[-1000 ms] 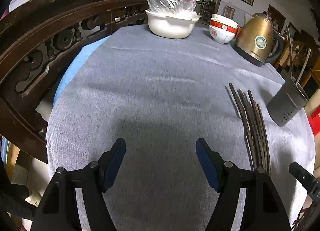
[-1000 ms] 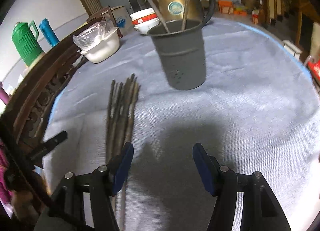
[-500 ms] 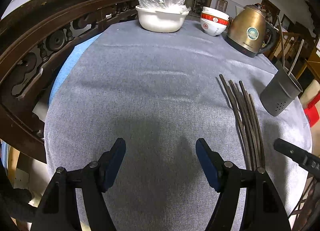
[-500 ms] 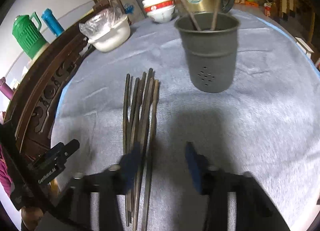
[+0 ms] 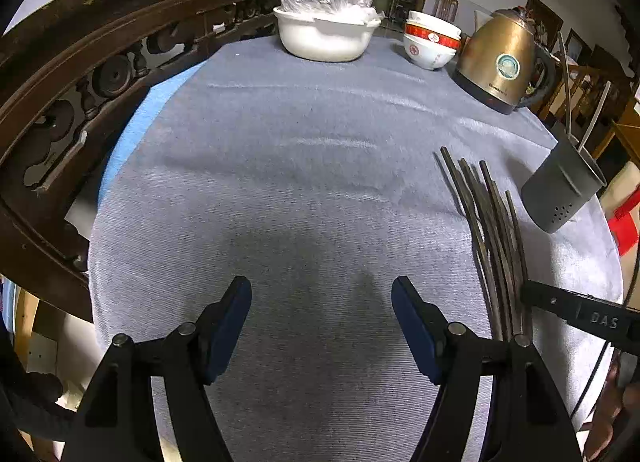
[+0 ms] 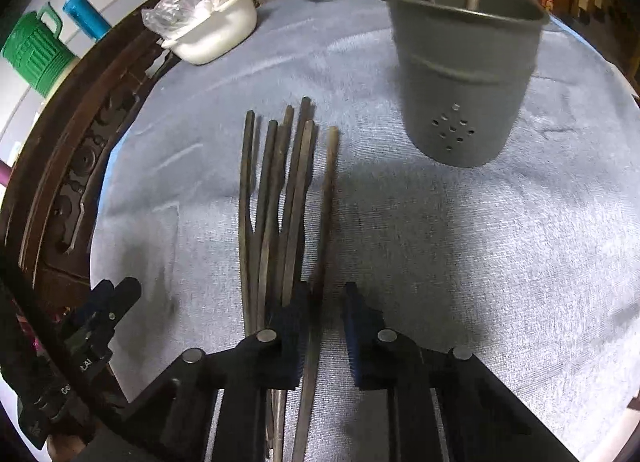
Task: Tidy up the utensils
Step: 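Grasp another chopstick with the right tool while the left tool grasps one too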
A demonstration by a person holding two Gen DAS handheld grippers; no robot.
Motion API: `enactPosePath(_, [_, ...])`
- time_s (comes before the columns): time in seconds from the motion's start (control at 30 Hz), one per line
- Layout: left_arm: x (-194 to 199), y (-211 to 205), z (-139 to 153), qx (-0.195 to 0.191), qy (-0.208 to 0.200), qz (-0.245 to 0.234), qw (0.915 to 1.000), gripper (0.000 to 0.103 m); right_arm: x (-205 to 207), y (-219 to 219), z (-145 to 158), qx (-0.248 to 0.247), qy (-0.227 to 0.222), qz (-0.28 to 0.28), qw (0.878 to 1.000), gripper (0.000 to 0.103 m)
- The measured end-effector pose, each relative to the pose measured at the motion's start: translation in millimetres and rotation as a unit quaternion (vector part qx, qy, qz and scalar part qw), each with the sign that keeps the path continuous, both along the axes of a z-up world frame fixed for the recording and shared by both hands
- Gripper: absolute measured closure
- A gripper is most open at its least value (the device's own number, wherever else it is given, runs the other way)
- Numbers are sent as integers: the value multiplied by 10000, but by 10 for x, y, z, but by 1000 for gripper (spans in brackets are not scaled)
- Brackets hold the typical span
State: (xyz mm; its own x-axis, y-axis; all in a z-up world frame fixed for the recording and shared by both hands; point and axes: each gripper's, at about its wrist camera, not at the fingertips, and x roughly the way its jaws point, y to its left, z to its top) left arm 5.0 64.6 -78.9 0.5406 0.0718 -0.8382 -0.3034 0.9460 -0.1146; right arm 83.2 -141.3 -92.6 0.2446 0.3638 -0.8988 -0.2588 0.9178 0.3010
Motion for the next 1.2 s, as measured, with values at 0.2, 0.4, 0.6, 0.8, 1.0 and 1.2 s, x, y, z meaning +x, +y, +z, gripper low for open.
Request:
enactPosePath(0.2, [127, -73, 47, -304, 136, -181, 9993, 30, 71, 52, 0, -204, -24, 205, 9996, 95])
enactPosePath(0.4, [460, -173, 110, -1132, 415, -274, 9923, 30, 65, -144, -13, -189, 14, 276, 9994, 96])
enactPosePath(0.6, [800, -401, 84, -1234, 861, -291, 9882, 31, 79, -224, -45, 26, 37, 302, 9995, 95])
enactPosePath(0.8, [1015, -568, -11, -1071, 1312, -349, 9849, 45, 82, -289, -63, 184, 52, 351, 9992, 95])
enactPosePath(1.0, [1074, -674, -114, -939, 1525, -441, 9828, 60, 81, -361, -78, 388, 85, 351, 9986, 95])
enactPosePath(1.2, [1074, -686, -163, -895, 1728, -645, 9788, 98, 100, -364, -91, 404, 114, 394, 9983, 95])
